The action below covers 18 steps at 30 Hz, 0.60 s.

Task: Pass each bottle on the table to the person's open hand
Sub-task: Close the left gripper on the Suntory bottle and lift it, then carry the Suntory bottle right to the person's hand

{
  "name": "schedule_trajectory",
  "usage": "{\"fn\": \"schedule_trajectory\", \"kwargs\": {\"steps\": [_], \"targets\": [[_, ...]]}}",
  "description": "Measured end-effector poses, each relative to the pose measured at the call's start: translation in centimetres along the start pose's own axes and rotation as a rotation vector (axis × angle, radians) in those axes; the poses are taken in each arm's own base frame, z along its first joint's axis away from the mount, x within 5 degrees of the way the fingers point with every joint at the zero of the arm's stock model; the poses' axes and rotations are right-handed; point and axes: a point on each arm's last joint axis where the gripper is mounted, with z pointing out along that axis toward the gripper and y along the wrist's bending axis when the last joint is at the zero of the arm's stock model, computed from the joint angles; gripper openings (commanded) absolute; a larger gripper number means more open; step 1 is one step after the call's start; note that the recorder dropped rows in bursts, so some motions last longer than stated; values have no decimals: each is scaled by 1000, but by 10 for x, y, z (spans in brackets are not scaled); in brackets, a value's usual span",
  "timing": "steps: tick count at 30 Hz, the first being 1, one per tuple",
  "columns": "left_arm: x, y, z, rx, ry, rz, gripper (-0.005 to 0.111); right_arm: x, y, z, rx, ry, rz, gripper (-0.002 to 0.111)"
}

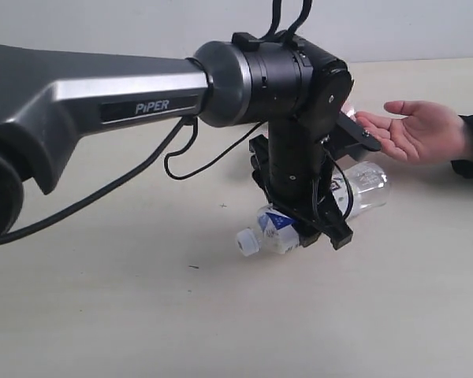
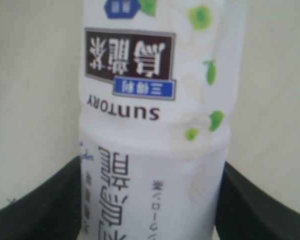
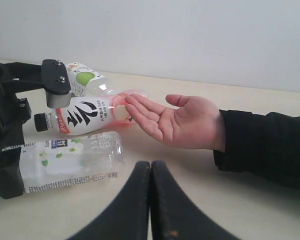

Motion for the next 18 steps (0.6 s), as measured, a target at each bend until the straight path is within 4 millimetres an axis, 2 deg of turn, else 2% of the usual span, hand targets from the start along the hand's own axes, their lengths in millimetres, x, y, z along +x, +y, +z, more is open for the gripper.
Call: {"fn": "schedule_trajectory", "kwargs": {"steps": [8, 12, 18], "targets": [[1, 0, -62, -7, -115, -103, 0, 0, 0, 0, 0, 0, 0, 0], [-5, 0, -82, 25, -241, -280, 0, 0, 0, 0, 0, 0, 0, 0], [-25, -12, -101, 237, -420, -468, 0, 0, 0, 0, 0, 0, 0, 0]]}}
